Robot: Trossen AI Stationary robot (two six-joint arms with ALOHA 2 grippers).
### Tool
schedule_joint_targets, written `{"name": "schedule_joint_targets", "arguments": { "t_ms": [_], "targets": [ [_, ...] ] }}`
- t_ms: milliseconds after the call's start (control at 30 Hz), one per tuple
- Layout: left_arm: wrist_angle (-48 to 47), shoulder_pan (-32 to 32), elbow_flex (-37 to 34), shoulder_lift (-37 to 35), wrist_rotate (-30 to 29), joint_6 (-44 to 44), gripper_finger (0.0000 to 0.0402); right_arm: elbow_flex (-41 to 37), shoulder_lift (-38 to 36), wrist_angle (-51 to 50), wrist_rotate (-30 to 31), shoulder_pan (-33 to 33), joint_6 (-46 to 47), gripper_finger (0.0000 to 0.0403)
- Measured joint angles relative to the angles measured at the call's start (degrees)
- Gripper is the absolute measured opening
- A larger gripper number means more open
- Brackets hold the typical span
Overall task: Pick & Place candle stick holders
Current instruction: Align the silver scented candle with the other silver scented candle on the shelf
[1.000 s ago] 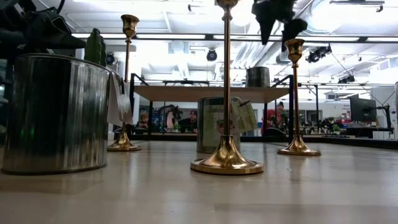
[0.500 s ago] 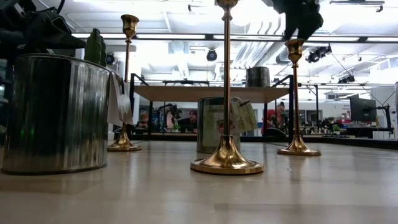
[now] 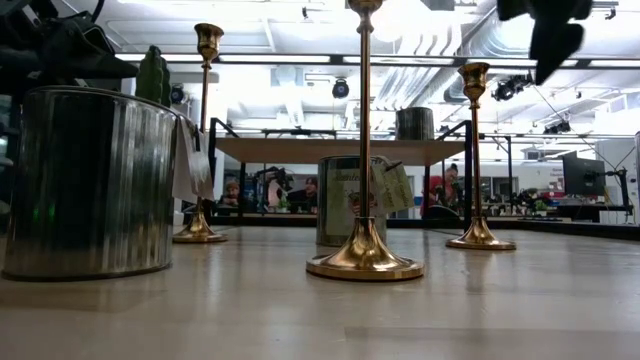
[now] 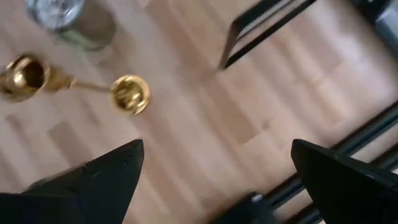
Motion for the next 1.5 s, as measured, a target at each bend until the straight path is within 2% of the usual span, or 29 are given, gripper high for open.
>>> {"name": "schedule_joint_targets", "arguments": {
  "t_ms": [333,533,700,967,1233,1500],
  "targets": [
    [-0.01,-0.01,-0.01,0.0,0.0,0.01,0.0246,-7.75,-5.29,-1.53,-9.15,11.32,13.89,0.04],
    [0.0,0.0,0.0,0.0,0.0,0.01,0.0246,-12.11,-4.75,-0.18,-12.71,20.81,15.62,0.04],
    [-0.01,-0.01,0.01,0.0,0.0,0.0,0.0246,-14.3,-3.92,4.57,-12.34,29.22,15.54,0.04],
    [0.0,-0.01,0.01,0.0,0.0,0.01,0.0246,-15.61,-0.14,14.92,-7.53,40.85,15.28,0.04],
    [0.01,0.0,0.0,0.0,0.0,0.01,0.0246,-15.61,8.69,21.67,-6.7,47.95,6.42,0.04],
    [-0.01,0.01,0.01,0.0,0.0,0.01,0.0246,-15.61,16.98,28.94,-6.54,52.45,1.69,0.04]
  ]
}}
